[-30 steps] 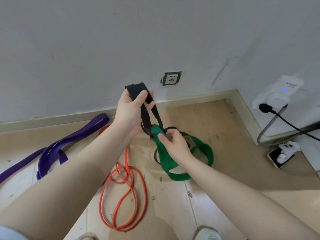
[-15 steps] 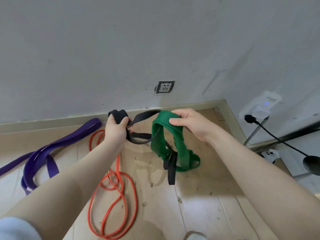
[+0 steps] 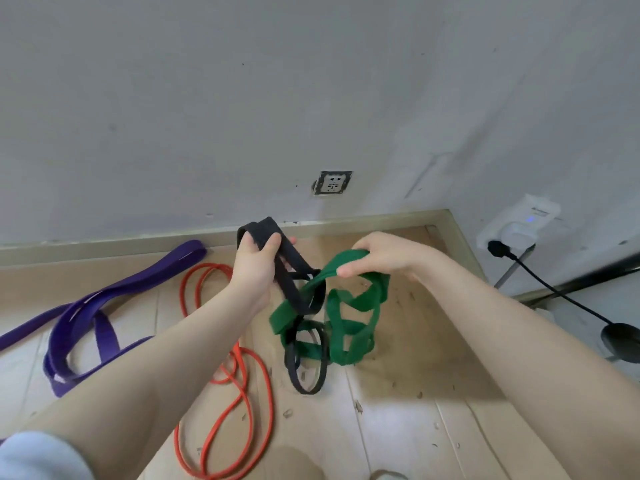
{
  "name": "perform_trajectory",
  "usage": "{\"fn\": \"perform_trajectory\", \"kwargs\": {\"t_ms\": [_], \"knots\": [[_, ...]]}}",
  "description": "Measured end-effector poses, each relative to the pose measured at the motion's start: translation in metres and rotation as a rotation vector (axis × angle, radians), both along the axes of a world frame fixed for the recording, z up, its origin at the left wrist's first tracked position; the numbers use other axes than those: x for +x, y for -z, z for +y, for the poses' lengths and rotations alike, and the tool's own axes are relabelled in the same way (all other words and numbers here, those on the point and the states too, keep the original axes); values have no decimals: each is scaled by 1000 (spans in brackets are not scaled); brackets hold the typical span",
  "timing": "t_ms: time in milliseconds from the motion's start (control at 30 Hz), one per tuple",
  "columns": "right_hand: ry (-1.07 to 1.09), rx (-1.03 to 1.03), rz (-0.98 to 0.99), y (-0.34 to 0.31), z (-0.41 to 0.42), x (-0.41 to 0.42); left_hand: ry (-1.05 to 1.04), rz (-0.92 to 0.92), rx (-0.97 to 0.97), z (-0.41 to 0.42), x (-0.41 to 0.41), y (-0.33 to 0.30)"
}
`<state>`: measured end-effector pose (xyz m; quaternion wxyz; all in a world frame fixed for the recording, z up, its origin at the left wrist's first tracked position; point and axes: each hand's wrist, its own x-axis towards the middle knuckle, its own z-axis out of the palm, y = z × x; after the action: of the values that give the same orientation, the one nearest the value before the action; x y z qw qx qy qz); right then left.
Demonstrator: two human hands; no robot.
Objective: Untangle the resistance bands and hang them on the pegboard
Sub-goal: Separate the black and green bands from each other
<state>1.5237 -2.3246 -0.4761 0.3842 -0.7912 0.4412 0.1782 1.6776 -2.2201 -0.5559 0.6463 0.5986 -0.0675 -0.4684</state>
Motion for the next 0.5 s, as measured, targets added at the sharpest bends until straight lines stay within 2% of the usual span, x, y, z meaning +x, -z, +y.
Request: {"fn": "perform_trajectory", "kwargs": {"t_ms": [67,167,267,333,433,500], "knots": [[-44,-6,-95,3,5,4,36,-47,14,1,-2,2],[164,66,-569,-12,1,2,67,-202,205,8,6,18],[357,131,-953,-23,-13,-17,49,-199,326,15,22,34],[453,160,-1044,-16,-17,-31,14,-173,337,16,27,40],[702,226,-1139,9,-15,-52,-7,-240,335,11,26,41],[848,174,-1050,36,-15,-70,-92,-202,270,5,26,33]]}}
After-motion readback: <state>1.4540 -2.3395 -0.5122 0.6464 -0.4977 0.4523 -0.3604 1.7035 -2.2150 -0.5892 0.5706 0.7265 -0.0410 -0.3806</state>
